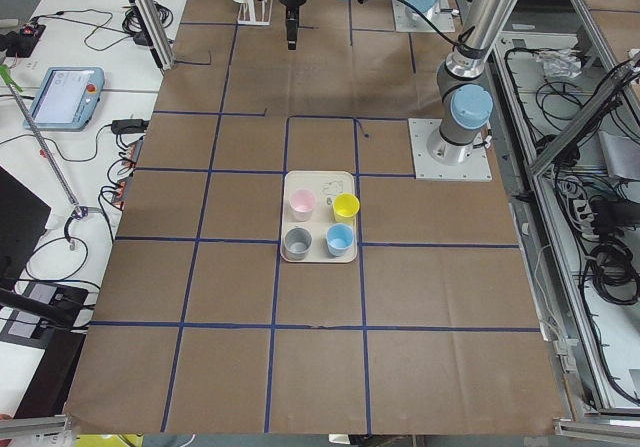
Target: Transfer IKEA cup to right arm and place on rack
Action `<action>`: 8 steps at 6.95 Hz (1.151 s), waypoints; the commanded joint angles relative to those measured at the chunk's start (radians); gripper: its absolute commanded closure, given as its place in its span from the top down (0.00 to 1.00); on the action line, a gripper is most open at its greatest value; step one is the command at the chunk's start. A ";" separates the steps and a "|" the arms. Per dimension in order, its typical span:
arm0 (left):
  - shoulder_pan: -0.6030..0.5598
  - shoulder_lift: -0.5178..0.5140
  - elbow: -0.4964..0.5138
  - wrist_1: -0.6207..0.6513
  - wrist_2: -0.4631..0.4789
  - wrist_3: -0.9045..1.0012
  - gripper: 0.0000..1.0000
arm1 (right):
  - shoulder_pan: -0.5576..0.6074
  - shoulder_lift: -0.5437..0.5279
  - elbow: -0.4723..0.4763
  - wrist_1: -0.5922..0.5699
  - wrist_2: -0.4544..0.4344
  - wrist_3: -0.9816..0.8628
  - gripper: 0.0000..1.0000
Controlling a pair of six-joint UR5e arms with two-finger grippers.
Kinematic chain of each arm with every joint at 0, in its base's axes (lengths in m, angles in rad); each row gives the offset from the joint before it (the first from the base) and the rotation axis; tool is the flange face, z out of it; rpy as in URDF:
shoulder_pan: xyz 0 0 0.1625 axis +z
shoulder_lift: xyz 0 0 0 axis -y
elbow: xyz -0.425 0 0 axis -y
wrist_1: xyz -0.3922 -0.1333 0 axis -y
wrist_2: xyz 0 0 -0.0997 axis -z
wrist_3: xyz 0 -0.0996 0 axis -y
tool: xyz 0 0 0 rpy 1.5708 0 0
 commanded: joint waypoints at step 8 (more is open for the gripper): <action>-0.002 0.000 0.002 0.000 0.002 0.001 1.00 | 0.107 -0.429 -0.218 1.908 -0.073 -0.031 1.00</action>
